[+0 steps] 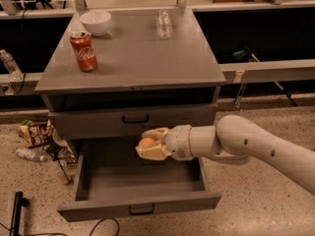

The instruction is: Place orange into middle drawer

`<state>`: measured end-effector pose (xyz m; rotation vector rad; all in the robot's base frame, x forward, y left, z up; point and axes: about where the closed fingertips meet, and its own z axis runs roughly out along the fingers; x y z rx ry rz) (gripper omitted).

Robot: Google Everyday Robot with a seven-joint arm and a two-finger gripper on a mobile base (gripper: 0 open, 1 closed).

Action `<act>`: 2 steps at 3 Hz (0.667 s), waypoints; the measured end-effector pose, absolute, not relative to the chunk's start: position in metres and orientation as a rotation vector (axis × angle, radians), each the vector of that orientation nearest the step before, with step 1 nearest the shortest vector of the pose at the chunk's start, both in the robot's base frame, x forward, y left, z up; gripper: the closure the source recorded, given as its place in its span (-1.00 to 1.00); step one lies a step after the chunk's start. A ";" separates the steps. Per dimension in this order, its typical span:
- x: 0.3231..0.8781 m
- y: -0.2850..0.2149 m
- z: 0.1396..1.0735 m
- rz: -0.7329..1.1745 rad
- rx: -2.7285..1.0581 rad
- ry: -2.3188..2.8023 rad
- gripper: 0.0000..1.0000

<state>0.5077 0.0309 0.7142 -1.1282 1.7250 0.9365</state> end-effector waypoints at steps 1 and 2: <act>0.496 0.040 0.650 0.963 -1.141 1.788 1.00; 0.498 0.048 0.594 0.971 -1.171 1.828 1.00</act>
Offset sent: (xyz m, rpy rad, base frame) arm -0.0029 0.0271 -0.1981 -0.1141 0.1344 0.0577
